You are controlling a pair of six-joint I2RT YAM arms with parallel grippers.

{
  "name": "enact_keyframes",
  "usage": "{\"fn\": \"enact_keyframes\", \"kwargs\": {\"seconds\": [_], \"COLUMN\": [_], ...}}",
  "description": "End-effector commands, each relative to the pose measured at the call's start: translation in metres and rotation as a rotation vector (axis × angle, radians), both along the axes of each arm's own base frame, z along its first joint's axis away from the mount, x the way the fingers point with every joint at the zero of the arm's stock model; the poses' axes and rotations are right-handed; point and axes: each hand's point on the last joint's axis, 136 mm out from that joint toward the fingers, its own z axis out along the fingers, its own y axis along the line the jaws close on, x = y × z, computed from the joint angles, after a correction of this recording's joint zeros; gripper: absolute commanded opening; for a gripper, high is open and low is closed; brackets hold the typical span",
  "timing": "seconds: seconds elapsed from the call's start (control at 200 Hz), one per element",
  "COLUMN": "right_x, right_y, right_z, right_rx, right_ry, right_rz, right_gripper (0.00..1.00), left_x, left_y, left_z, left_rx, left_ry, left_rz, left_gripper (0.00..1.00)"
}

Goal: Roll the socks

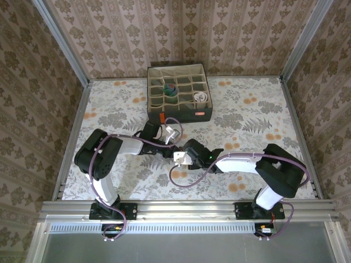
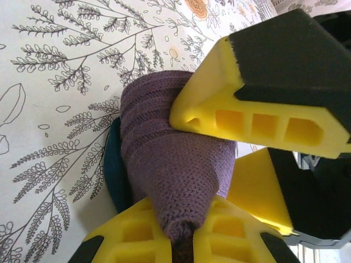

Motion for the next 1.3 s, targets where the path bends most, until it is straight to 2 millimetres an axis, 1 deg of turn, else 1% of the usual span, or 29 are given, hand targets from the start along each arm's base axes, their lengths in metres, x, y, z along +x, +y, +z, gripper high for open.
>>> {"fn": "enact_keyframes", "kwargs": {"seconds": [0.0,0.04,0.085,0.17,0.255,0.32,0.405,0.48,0.61,0.695,0.77,0.84,0.96,1.0,1.025,1.12,1.165,1.185,1.225,1.25,1.295], "right_x": [0.003,0.005,0.005,0.003,-0.002,-0.007,-0.015,-0.026,-0.042,-0.046,-0.050,-0.053,-0.047,-0.045,-0.043,-0.033,-0.032,-0.027,-0.023,-0.020,-0.015], "right_y": [-0.003,-0.002,-0.001,0.002,0.005,0.007,0.008,0.008,0.008,0.005,0.004,0.002,-0.003,-0.003,-0.003,-0.003,-0.003,0.000,0.001,0.001,0.001], "right_z": [-0.014,-0.016,-0.019,-0.021,-0.020,-0.018,-0.015,-0.013,-0.009,-0.007,-0.007,-0.008,-0.009,-0.007,-0.005,0.008,0.015,0.020,0.029,0.035,0.046], "right_rx": [-0.070,-0.075,-0.081,-0.080,-0.060,-0.045,-0.035,-0.027,0.005,0.029,0.056,0.066,0.123,0.162,0.186,0.278,0.318,0.355,0.399,0.427,0.477], "right_ry": [-0.021,-0.023,-0.019,-0.001,0.032,0.070,0.133,0.213,0.399,0.500,0.596,0.663,0.731,0.750,0.759,0.760,0.769,0.755,0.752,0.746,0.739], "right_rz": [0.027,0.029,0.034,0.044,0.049,0.052,0.043,0.028,-0.061,-0.154,-0.224,-0.286,-0.398,-0.427,-0.440,-0.463,-0.469,-0.462,-0.458,-0.458,-0.459], "right_gripper": [0.67,0.64,0.58,0.43,0.24,0.13,0.00,0.00,0.00,0.00,0.00,0.00,0.00,0.00,0.00,0.00,0.00,0.00,0.00,0.00,0.00], "left_x": [-0.017,-0.018,-0.017,-0.016,-0.013,-0.011,-0.006,0.004,0.025,0.034,0.038,0.037,0.030,0.027,0.025,0.015,0.010,0.008,0.004,0.002,-0.003], "left_y": [0.009,0.009,0.009,0.009,0.010,0.011,0.013,0.015,0.023,0.030,0.035,0.038,0.042,0.044,0.046,0.049,0.049,0.049,0.049,0.048,0.046], "left_z": [-0.015,-0.014,-0.012,-0.009,-0.005,-0.001,0.008,0.020,0.050,0.064,0.072,0.075,0.083,0.088,0.091,0.101,0.105,0.106,0.108,0.108,0.108], "left_rx": [0.050,0.052,0.048,0.043,0.037,0.031,0.021,0.001,-0.066,-0.100,-0.115,-0.122,-0.155,-0.177,-0.188,-0.240,-0.260,-0.266,-0.275,-0.278,-0.281], "left_ry": [0.105,0.109,0.110,0.110,0.100,0.067,-0.024,-0.124,-0.321,-0.417,-0.457,-0.470,-0.540,-0.583,-0.607,-0.692,-0.719,-0.726,-0.733,-0.732,-0.730], "left_rz": [-0.032,-0.038,-0.045,-0.044,-0.039,-0.040,-0.032,0.001,0.090,0.137,0.158,0.157,0.163,0.168,0.173,0.158,0.145,0.138,0.122,0.111,0.090], "left_gripper": [0.00,0.00,0.00,0.00,0.00,0.00,0.11,0.23,0.38,0.44,0.46,0.46,0.47,0.49,0.53,0.61,0.65,0.67,0.69,0.74,0.74]}}
